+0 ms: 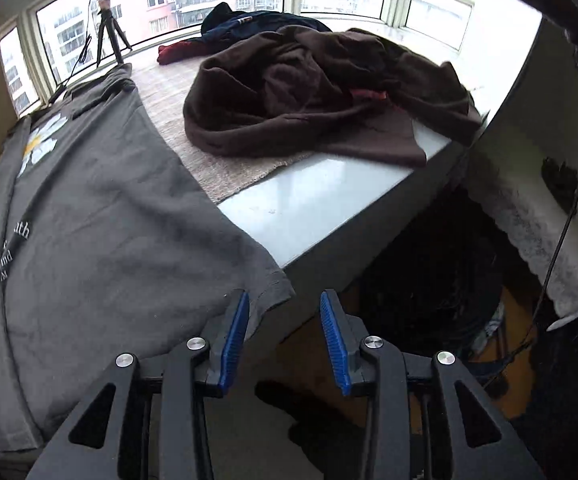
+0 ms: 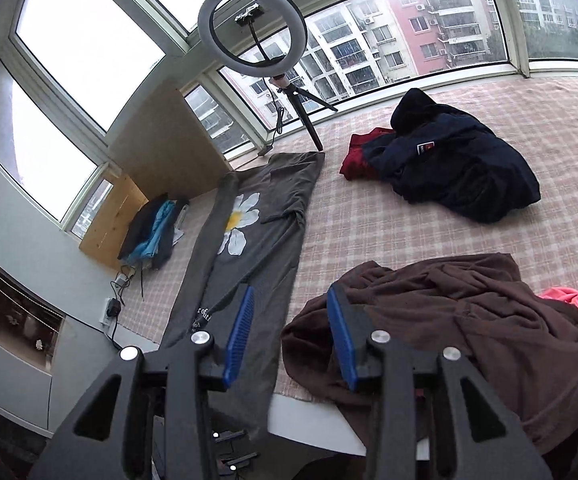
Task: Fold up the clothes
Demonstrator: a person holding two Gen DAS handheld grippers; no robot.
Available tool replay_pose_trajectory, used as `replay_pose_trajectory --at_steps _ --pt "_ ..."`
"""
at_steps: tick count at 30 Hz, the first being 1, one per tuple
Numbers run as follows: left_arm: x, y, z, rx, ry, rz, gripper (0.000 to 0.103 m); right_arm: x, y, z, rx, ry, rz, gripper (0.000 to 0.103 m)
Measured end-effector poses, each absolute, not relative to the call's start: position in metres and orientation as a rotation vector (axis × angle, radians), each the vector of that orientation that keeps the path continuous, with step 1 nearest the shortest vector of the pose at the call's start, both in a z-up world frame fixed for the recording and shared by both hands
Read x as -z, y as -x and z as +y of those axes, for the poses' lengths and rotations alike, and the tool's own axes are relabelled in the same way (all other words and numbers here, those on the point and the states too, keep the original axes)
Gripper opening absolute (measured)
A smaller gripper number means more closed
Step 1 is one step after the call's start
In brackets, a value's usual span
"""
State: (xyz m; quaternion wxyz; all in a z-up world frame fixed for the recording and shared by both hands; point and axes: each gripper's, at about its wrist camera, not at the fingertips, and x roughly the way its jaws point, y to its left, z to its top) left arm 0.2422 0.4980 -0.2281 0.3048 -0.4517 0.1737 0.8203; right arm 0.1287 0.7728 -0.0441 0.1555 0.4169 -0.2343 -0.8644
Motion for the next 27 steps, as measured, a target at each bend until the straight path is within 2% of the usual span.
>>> replay_pose_trajectory --at_steps 3,5,7,9,11,15,18,23,25,27 --pt "0.238 -0.245 0.514 -2.227 1.158 0.616 0.037 0.054 -0.127 0.764 2.438 -1.219 -0.681 0.038" --pt "0.237 -0.24 0.512 -2.244 1.161 0.583 0.035 0.061 -0.119 0.756 2.419 -1.248 -0.663 0.038" --pt "0.236 -0.234 0.509 -2.258 1.166 0.542 0.01 0.066 -0.107 0.745 2.398 -1.274 -0.625 0.038" --pt "0.227 -0.229 0.498 -2.251 1.183 0.439 0.005 0.071 -0.083 0.733 2.384 -1.288 -0.587 0.038" --pt "0.218 -0.223 0.486 -2.241 1.198 0.337 0.004 0.078 -0.053 0.72 2.379 -1.299 -0.55 0.045" --pt "0.202 -0.212 0.46 -2.219 1.232 0.115 0.004 0.108 0.041 0.688 2.42 -1.366 -0.442 0.045" --pt "0.195 -0.205 0.434 -2.214 1.267 -0.057 0.004 0.156 0.121 0.668 2.393 -1.514 -0.433 0.045" --pt "0.198 -0.192 0.411 -2.222 1.326 -0.21 0.004 0.226 0.201 0.656 2.275 -1.723 -0.618 0.045" --pt "0.199 -0.192 0.405 -2.211 1.32 -0.28 0.004 0.239 0.212 0.653 2.207 -1.735 -0.703 0.046" --pt "0.2 -0.193 0.402 -2.197 1.313 -0.339 0.004 0.235 0.219 0.647 2.201 -1.712 -0.706 0.046"
